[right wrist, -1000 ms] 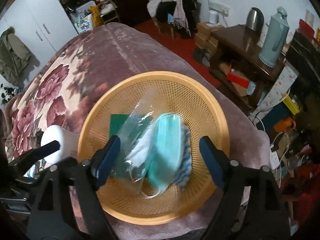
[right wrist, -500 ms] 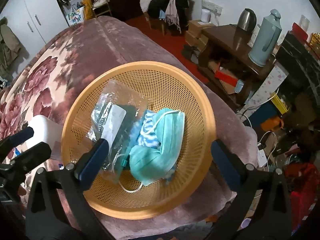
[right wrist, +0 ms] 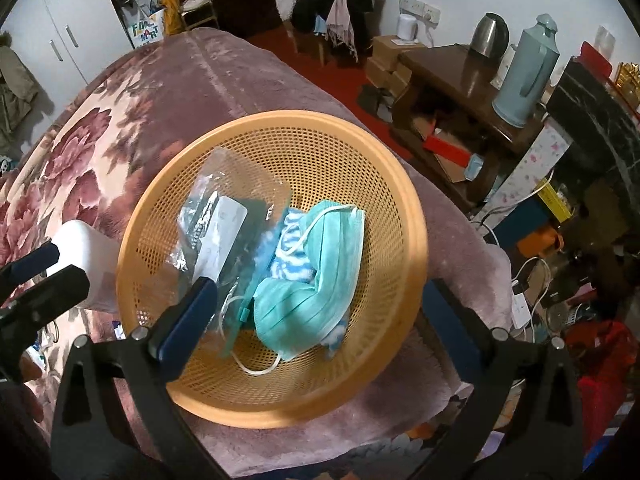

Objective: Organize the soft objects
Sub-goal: 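Move both tools away from the basket over the remaining items on the bedspread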

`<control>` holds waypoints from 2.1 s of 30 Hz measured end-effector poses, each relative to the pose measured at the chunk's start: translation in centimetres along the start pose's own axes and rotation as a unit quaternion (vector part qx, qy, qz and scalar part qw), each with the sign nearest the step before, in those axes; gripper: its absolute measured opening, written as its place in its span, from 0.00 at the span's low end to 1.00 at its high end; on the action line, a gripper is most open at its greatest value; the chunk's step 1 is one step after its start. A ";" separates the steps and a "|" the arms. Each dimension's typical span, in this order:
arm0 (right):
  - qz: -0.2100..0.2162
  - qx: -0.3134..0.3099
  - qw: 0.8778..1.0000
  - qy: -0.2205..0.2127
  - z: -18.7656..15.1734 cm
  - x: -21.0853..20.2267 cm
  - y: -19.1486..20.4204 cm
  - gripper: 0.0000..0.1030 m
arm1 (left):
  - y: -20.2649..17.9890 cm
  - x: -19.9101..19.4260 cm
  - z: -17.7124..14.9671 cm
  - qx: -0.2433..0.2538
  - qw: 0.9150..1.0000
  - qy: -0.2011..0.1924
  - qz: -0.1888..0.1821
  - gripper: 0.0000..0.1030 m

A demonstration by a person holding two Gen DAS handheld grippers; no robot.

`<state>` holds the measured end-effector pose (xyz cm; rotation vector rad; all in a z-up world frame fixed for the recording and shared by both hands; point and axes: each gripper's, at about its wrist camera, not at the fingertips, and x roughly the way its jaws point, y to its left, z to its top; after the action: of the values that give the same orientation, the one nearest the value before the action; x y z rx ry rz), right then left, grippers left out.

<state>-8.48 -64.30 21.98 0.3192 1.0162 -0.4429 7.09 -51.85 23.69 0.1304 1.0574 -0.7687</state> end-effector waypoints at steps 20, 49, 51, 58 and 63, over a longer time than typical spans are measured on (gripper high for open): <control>-0.001 0.000 1.000 0.000 -0.2 0.1 0.6 1.00 | 0.3 -0.9 -0.1 -0.002 1.000 -0.003 -0.007 0.99; 0.061 -0.086 0.994 -0.035 1.2 -3.1 14.6 1.00 | 13.5 -10.9 -3.5 -0.089 0.990 -0.099 0.046 0.99; 0.066 -0.096 0.993 -0.036 1.2 -3.1 15.9 1.00 | 14.9 -11.5 -3.9 -0.099 0.988 -0.104 0.054 0.99; 0.085 -0.141 0.986 -0.033 0.1 -3.0 21.6 1.00 | 20.9 -13.6 -6.6 -0.143 0.981 -0.111 0.068 0.99; 0.090 -0.175 0.980 -0.029 -0.8 -2.4 25.7 1.00 | 25.8 -14.6 -9.4 -0.170 0.975 -0.105 0.098 0.99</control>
<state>2.60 -41.19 24.99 0.0801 0.9793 -0.1045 12.54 -21.28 24.31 -0.1356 0.9435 -0.4059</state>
